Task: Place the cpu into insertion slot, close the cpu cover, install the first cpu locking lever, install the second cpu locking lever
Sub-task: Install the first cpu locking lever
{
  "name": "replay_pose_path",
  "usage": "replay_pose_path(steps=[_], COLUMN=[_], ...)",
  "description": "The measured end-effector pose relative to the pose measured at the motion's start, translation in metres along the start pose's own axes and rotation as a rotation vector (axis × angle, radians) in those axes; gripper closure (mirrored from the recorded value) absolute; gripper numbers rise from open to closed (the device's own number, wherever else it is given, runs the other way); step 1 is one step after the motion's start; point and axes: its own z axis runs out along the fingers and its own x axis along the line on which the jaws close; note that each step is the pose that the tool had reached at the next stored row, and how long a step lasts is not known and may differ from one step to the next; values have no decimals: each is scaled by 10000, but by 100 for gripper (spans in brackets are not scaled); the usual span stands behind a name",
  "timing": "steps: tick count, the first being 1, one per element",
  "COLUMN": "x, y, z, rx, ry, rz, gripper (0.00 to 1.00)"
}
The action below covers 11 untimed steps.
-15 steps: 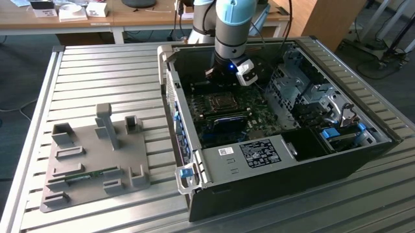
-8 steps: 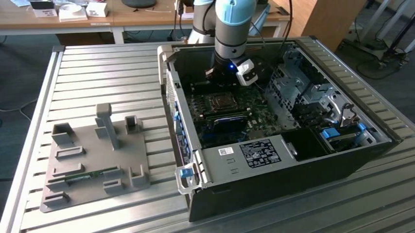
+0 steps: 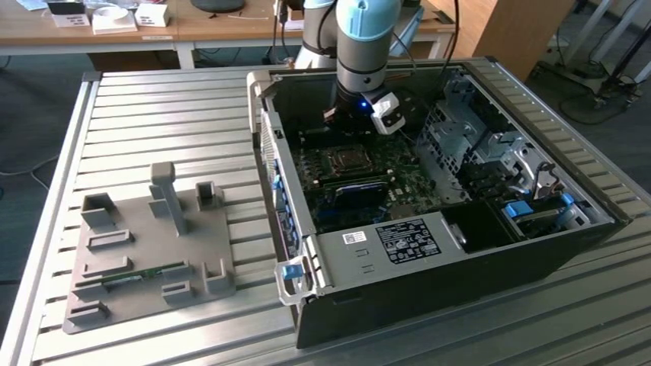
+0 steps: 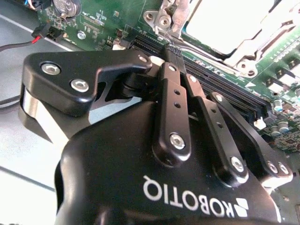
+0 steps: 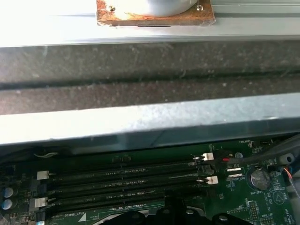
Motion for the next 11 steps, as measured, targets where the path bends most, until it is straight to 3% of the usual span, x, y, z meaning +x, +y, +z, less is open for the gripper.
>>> replay_pose_path(steps=[2, 5, 11], x=[1, 1, -1], y=[-1, -5, -14], z=[0, 1, -1], rx=[-7, -32, -36], ry=[-58, -214, -252], rz=[-12, -57, -67], gripper=[89, 89, 89])
